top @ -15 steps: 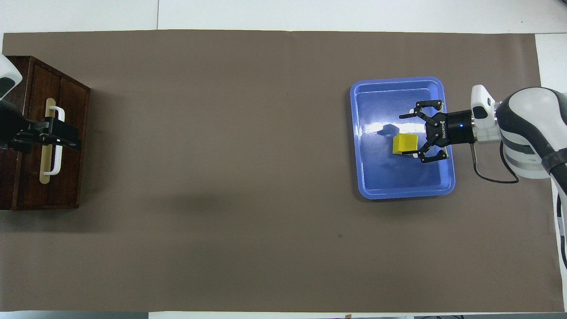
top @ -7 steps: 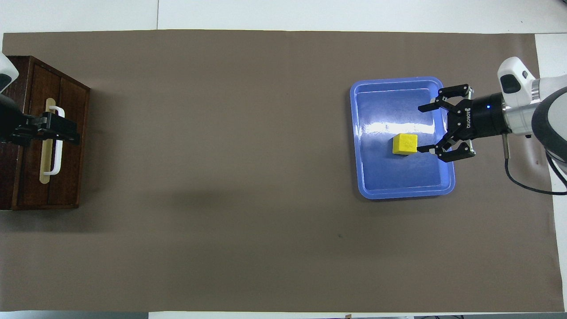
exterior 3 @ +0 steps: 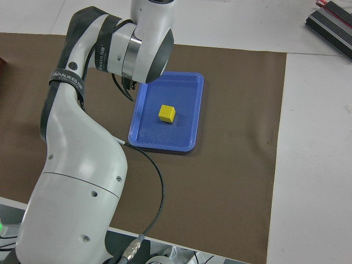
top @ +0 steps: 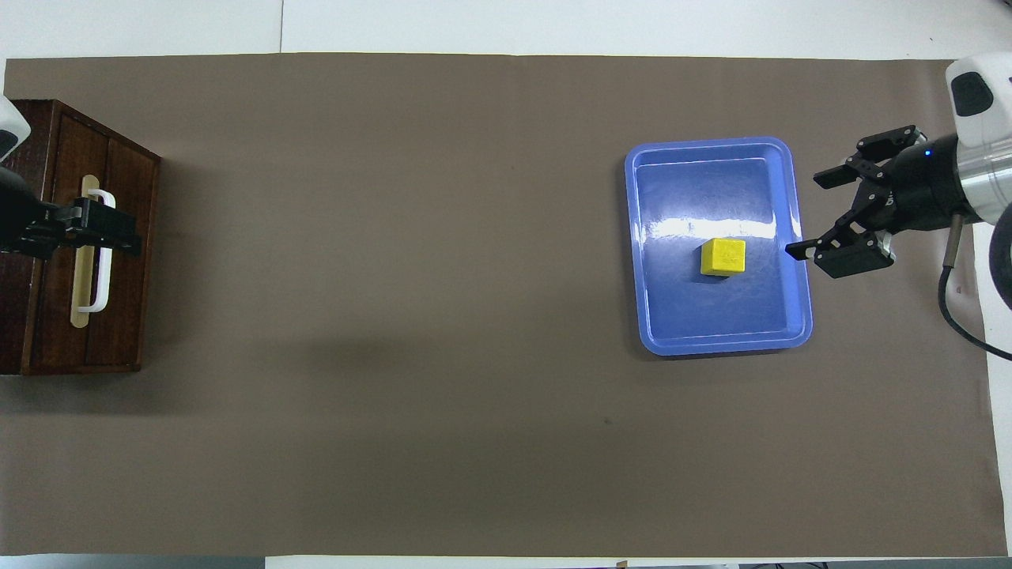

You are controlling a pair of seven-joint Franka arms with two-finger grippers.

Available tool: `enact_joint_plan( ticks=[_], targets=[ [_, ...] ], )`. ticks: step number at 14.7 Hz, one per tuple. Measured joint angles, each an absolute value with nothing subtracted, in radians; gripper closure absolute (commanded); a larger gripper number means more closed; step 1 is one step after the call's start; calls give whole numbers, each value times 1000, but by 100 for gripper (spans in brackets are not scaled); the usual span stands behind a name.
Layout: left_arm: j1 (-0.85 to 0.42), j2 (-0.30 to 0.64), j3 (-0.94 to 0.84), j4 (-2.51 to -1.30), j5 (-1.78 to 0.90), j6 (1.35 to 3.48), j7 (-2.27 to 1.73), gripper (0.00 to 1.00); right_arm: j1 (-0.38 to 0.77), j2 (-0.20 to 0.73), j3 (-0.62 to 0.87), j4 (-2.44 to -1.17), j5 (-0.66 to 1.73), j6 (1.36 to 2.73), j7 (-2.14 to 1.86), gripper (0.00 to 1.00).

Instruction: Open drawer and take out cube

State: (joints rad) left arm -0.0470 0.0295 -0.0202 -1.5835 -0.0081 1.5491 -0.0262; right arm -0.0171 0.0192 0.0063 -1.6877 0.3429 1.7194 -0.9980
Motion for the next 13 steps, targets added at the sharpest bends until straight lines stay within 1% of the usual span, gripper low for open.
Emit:
enact_joint_plan(
  ticks=[3, 7, 10, 13],
  targets=[
    [-47, 30, -21, -1584, -8, 1551, -26, 0, -18, -30, 9, -1666, 229, 1612, -678, 0],
    [-47, 30, -23, -1584, -8, 1552, -26, 0, -18, -36, 33, -1607, 62, 1471, -297, 0],
    [-47, 30, -23, -1584, -8, 1552, -25, 0, -19, -31, 32, -1605, -15, 1439, -145, 0],
    [-47, 30, -23, -1584, -8, 1554, -24, 0, -19, -24, 32, -1626, -52, 1440, -60, 0]
  ],
)
